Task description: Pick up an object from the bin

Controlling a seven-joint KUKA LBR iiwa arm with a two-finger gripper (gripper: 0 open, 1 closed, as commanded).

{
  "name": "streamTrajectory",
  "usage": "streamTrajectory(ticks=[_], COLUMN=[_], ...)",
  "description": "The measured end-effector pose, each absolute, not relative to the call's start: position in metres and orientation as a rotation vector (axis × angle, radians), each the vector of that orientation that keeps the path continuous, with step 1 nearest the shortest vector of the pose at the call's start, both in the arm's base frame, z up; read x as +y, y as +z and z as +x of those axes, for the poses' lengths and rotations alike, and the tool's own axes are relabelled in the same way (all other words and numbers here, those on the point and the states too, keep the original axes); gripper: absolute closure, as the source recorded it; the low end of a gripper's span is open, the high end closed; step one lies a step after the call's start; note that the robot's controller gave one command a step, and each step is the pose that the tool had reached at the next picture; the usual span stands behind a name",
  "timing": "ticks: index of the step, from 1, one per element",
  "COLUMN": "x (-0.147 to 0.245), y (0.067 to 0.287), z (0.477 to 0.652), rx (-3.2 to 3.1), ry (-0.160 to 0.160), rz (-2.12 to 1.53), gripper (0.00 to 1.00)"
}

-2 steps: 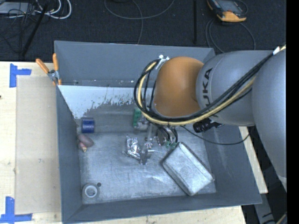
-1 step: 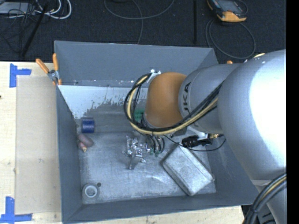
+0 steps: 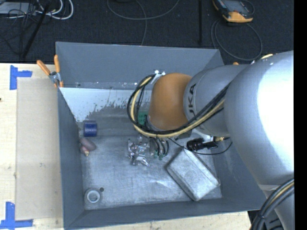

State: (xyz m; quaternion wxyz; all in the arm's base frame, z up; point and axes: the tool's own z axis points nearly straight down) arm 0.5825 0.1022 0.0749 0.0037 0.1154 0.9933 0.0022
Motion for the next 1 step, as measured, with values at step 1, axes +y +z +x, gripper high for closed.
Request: streamTrajectory(ticks=[1], x=[0.0958], y=[0.2344], z=[0.5722], rx=[3.115], ry=[0.004], rz=[0.340], gripper=[1.00])
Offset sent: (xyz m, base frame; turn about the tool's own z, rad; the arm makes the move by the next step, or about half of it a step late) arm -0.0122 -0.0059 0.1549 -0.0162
